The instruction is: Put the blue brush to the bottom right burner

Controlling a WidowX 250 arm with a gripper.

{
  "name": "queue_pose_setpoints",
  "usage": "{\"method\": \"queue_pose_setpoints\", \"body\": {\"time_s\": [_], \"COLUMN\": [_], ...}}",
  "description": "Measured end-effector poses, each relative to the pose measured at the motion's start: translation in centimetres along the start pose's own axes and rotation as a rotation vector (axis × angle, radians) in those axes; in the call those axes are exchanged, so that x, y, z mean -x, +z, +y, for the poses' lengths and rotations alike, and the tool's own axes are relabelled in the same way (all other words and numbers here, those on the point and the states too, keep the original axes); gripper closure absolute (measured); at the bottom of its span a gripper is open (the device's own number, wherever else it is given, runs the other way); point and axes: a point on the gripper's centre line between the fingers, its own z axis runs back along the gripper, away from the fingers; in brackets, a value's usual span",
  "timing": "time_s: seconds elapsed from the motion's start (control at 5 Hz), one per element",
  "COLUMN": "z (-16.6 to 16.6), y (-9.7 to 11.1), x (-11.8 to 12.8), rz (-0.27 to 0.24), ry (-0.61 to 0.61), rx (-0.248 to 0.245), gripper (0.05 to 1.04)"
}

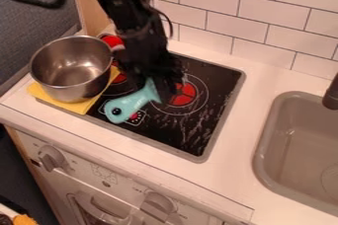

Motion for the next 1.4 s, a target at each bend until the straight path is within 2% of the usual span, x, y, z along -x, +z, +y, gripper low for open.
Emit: {"method": "queue_pose_setpoints", "body": {"time_s": [0.2,0.4,0.6,0.8,1.2,1.4], "z": [-1.9,-3.2,-3.8,-4.0,-3.4,-3.0], "y": [-2.4,-3.9,-4.4,-4.4,-4.1,-3.9], "x": [0.3,0.2,-0.1,-0.1,0.4,0.9], "rz": [0.034,0.044,0.033,0.023,0.071,0.095], "ry": [-0.037,-0.053,-0.003,0.068,0.115,0.162], "rx": [-0.011,-0.044,-0.107,-0.194,-0.285,-0.332], "gripper": [0.511,0.511,0.511,0.511,0.511,0.43]}}
